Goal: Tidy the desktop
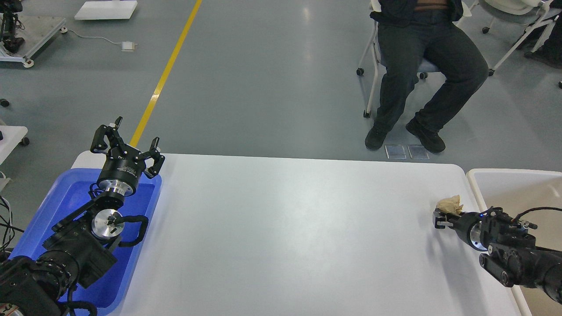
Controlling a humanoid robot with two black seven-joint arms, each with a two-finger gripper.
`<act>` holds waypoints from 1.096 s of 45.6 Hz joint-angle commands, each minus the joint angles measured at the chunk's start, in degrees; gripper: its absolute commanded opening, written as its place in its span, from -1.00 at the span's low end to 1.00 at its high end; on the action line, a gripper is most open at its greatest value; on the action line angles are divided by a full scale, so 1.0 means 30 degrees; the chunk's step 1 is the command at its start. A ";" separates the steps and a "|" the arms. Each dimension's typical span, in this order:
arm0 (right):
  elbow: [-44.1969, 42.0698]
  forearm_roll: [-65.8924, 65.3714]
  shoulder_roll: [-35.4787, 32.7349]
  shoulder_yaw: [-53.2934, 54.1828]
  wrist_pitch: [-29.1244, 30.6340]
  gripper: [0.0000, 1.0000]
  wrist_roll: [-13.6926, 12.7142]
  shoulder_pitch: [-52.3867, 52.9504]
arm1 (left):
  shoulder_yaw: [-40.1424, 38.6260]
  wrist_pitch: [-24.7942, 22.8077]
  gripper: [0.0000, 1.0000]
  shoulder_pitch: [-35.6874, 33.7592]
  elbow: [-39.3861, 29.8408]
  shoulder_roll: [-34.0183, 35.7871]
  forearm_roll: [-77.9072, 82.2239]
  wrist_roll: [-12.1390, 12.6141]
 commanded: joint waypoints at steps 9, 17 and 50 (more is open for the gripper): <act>-0.0181 0.0273 -0.0168 0.0422 0.0024 -1.00 0.0519 0.0000 | 0.0000 0.0000 1.00 -0.0001 0.0000 0.0000 0.0000 -0.0003; 0.0082 0.1033 -0.0460 0.0921 0.0404 -1.00 0.1164 0.0234 | 0.0000 0.0000 1.00 -0.0001 0.0000 0.0000 0.0000 -0.0003; 1.0630 0.2588 -1.2031 0.0452 0.6673 -1.00 0.1193 0.8846 | 0.0000 -0.0029 1.00 -0.0001 0.0000 0.0000 0.0000 -0.0003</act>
